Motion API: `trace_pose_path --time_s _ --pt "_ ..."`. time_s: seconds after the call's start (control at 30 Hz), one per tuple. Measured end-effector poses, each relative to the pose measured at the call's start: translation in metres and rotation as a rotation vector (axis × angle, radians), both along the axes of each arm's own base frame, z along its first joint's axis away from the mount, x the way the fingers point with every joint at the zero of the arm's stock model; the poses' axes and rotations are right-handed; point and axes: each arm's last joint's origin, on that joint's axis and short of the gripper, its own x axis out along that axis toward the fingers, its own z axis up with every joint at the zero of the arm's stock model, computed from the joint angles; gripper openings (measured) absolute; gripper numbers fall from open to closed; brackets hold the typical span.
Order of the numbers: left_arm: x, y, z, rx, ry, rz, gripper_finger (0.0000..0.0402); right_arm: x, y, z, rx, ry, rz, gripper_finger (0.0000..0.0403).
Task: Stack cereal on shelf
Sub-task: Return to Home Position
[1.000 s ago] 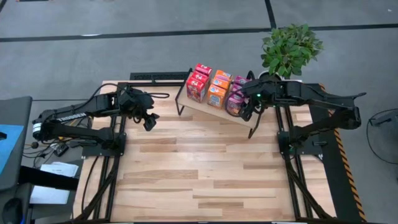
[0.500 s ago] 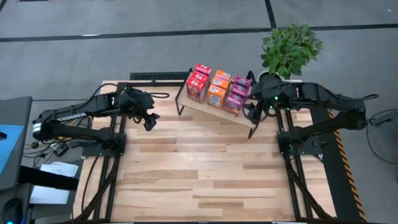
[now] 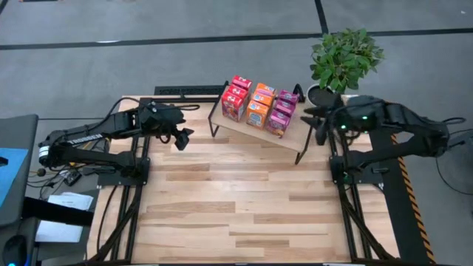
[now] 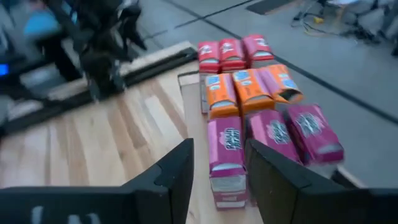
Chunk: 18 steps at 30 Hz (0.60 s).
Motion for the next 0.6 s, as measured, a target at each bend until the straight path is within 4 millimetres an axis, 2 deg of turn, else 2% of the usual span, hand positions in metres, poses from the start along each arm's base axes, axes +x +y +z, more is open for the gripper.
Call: trace_pose_path --time_s 0.13,0.27,0.43,0.5,0.6 --pt "0.0 0.0 0.0 -0.001 0.002 0.001 0.0266 -0.019 0.0 0.004 0.094 -0.087 -0.094 0.0158" --pt "0.0 0.0 0.0 -0.007 -0.004 0.009 0.0266 -0.028 0.0 0.006 0.127 -0.122 -0.118 0.0142" --pt "0.007 0.001 0.01 0.042 -0.109 -0.04 0.0266 -0.03 0.0 0.007 0.012 -0.075 -0.08 0.0132" --pt "0.01 0.002 0.018 0.081 -0.181 -0.082 0.0266 -0.033 -0.002 0.009 -0.029 -0.09 -0.115 0.0133" --pt "0.001 0.003 0.026 0.101 -0.238 -0.109 0.0266 -0.044 -0.004 0.012 -0.045 -0.125 -0.155 0.0137"
